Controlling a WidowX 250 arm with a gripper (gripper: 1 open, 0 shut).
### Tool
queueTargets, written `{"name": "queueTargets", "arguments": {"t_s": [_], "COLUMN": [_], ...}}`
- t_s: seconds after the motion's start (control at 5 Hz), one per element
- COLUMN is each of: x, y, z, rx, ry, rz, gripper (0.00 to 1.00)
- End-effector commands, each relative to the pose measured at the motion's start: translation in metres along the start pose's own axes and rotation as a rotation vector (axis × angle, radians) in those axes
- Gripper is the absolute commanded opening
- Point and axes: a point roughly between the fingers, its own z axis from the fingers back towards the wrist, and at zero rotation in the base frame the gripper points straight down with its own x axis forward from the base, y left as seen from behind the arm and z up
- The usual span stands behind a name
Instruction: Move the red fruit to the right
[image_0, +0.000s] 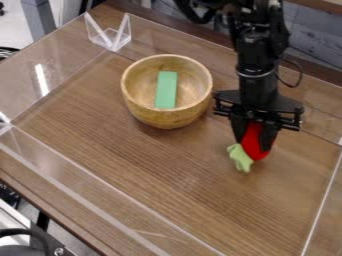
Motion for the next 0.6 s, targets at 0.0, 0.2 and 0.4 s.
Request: {"name": "queueTargets", "arguments": {"t_s": [0.0, 0.2, 0.4], "x": [0.006, 0.001, -0.004], "y": [-0.007, -0.014, -0.021], "z": [0.003, 0.005, 0.008], "rx": [-0.007, -0.005, 0.000], "ry": [-0.030, -0.030, -0.031], "rz": [0.019, 0.048, 0.076], "gripper": [0.00, 1.00, 1.00]}}
